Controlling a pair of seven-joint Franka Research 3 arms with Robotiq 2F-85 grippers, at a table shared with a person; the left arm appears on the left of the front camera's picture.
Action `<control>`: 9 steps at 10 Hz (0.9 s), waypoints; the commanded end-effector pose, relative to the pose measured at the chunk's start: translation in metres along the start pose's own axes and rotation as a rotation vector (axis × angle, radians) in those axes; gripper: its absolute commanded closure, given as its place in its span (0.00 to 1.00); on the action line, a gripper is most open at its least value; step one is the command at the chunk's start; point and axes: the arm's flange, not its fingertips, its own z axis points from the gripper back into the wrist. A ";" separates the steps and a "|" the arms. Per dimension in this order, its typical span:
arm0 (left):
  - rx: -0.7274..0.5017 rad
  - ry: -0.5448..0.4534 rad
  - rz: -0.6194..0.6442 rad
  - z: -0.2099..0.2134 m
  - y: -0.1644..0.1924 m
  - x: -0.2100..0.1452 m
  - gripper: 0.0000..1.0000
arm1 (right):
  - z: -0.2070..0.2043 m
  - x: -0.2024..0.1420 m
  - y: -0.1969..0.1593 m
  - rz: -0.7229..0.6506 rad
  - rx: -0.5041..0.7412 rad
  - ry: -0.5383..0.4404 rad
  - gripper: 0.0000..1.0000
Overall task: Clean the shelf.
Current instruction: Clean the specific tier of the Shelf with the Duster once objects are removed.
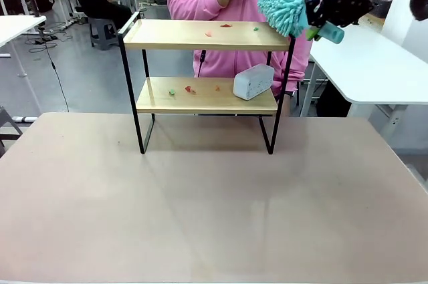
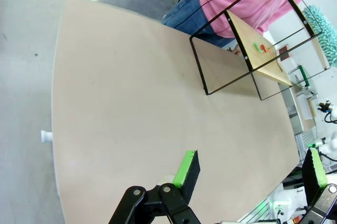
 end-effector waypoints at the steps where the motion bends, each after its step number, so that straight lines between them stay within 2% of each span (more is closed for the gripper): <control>1: -0.014 -0.012 -0.024 -0.001 0.000 0.001 0.00 | -0.001 0.005 0.014 0.001 -0.026 0.003 0.88; 4: -0.014 -0.012 -0.024 -0.001 0.000 0.001 0.00 | -0.009 0.004 0.031 0.063 0.030 0.053 0.88; 9: -0.014 -0.012 -0.024 -0.001 0.000 0.001 0.00 | -0.018 -0.002 0.042 0.209 0.226 0.159 0.88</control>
